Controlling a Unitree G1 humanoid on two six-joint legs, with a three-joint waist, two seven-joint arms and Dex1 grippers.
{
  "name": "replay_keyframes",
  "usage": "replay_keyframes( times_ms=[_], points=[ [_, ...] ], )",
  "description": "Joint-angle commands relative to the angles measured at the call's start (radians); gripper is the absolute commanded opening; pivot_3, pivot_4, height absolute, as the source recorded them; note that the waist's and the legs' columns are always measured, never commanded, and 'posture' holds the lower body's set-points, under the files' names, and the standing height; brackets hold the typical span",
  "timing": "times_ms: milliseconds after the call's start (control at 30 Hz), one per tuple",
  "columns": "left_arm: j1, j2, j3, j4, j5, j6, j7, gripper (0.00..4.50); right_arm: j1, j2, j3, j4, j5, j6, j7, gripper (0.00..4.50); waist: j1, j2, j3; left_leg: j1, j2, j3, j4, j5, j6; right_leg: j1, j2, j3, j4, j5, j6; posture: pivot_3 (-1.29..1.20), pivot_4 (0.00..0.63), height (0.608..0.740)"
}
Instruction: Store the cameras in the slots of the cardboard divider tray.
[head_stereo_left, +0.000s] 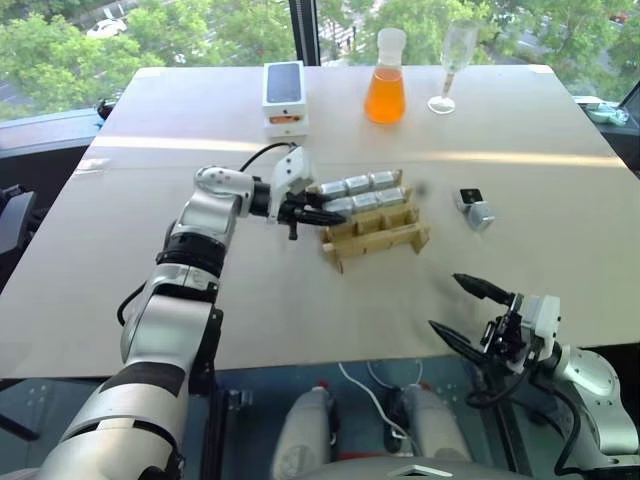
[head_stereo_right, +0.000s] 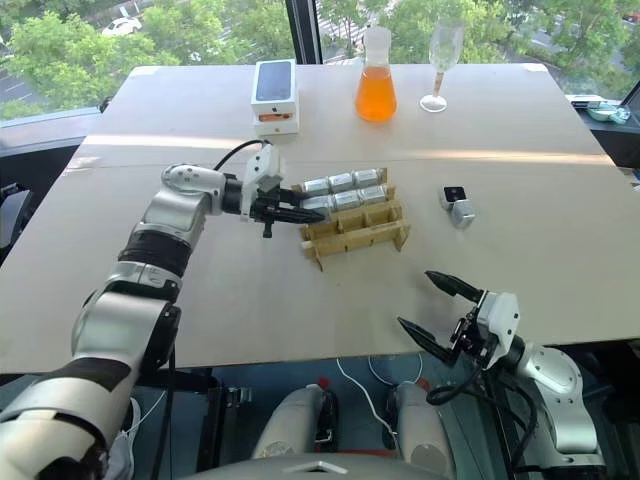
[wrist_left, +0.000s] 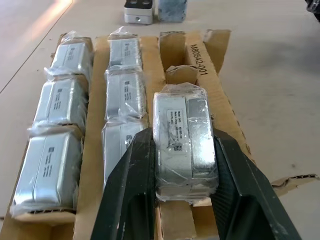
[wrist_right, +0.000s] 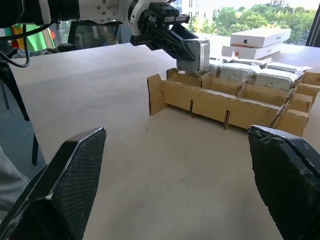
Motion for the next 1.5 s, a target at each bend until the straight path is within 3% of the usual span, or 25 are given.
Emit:
replay_keyframes(
  times_ms=[33, 500, 900, 1100, 1433, 1500],
  points=[
    [0.002, -0.005, -0.010, -0.008, 0.017, -0.023, -0.005, 0.84, 0.003, -0.002, -0.003, -0.030, 0.003, -0.013, -0.006, 4.48, -0.001, 0.000, 0.000, 0.000, 0.000, 0.000, 0.000, 0.000, 0.000, 0.000, 0.000, 0.000, 0.000, 0.000, 0.000, 0.00, 0.150, 0.740],
    [-0.002, -0.020, -0.024, -0.010, 0.045, -0.024, -0.014, 0.84, 0.005, 0.000, 0.003, -0.033, -0.007, -0.022, -0.024, 4.48, -0.001, 0.000, 0.000, 0.001, 0.000, 0.000, 0.000, 0.000, 0.000, 0.000, 0.000, 0.000, 0.001, 0.000, 0.000, 0.00, 0.150, 0.740],
    [0.066, -0.023, -0.065, -0.180, 0.082, 0.185, 0.081, 0.84, -0.012, 0.010, 0.004, -0.012, -0.020, -0.047, -0.031, 4.48, 0.000, -0.001, -0.002, 0.008, 0.000, 0.000, 0.001, 0.000, 0.000, 0.007, 0.000, 0.000, 0.001, 0.000, 0.000, 0.00, 0.150, 0.740],
    [0.123, -0.012, -0.081, -0.281, 0.089, 0.238, 0.113, 0.84, -0.016, 0.016, 0.008, -0.005, -0.023, -0.054, -0.032, 4.48, 0.000, -0.001, -0.004, 0.016, 0.001, 0.000, 0.000, -0.003, 0.004, 0.015, 0.000, 0.001, 0.001, -0.002, 0.003, 0.00, 0.150, 0.740],
    [0.157, -0.012, -0.075, -0.324, 0.080, 0.281, 0.151, 0.84, -0.027, 0.021, 0.011, 0.008, -0.026, -0.059, -0.027, 4.48, 0.000, -0.002, -0.004, 0.016, 0.001, 0.000, 0.000, -0.003, 0.004, 0.015, -0.001, 0.001, 0.001, -0.001, 0.002, 0.00, 0.150, 0.740],
    [0.153, -0.013, -0.070, -0.323, 0.071, 0.287, 0.152, 1.87, -0.028, 0.021, 0.013, 0.010, -0.027, -0.058, -0.026, 4.50, 0.000, -0.002, -0.004, 0.016, 0.001, 0.000, 0.000, -0.003, 0.004, 0.015, -0.001, 0.001, 0.001, -0.002, 0.003, 0.00, 0.150, 0.740]
  ],
)
